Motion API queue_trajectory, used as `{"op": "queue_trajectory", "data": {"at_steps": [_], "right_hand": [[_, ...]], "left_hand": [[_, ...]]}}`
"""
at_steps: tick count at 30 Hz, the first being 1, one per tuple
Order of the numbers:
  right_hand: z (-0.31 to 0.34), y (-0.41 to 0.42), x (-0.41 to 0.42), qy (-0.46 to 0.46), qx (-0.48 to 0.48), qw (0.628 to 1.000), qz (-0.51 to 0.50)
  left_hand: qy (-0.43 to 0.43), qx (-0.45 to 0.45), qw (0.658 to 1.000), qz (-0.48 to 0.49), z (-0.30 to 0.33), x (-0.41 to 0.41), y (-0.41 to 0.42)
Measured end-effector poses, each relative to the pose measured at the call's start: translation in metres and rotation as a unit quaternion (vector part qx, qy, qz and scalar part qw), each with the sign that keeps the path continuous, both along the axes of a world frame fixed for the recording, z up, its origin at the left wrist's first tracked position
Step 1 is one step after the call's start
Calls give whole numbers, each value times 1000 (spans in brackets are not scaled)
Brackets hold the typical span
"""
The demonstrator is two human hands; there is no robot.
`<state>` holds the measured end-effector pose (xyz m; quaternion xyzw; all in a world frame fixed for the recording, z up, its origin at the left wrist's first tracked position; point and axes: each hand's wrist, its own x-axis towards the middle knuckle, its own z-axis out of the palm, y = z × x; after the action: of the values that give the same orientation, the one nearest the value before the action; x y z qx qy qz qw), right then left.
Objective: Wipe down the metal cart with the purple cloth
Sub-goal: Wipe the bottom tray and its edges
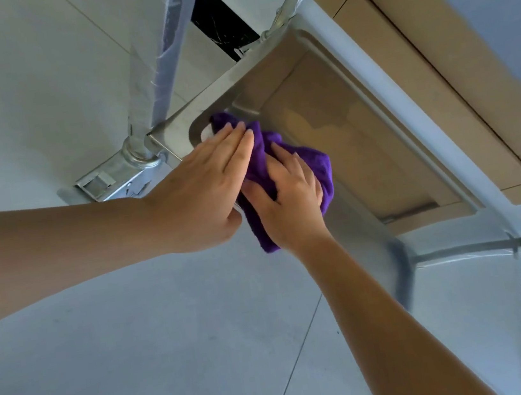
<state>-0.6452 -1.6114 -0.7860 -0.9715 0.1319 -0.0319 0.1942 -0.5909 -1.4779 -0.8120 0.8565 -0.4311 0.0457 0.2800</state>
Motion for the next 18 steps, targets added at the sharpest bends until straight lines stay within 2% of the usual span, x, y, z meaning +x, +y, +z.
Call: {"op": "queue_trajectory", "data": {"at_steps": [4,9,11,15,18], "right_hand": [[-6,-1,39,-21,-26,999,28],[-12,-36,66,-21,-54,998,9],[-12,-53,71,-27,-56,998,-17],[-14,-99,72,-19,-77,993,-86],[-13,-131,74,-4,-85,984,-159]], "left_hand": [[11,17,998,54,3,5,-5],[1,68,997,24,2,-4,-17],[4,80,997,21,0,-3,-23],[-65,99,992,46,-11,2,-31],[-69,99,992,47,-12,3,-31]]}}
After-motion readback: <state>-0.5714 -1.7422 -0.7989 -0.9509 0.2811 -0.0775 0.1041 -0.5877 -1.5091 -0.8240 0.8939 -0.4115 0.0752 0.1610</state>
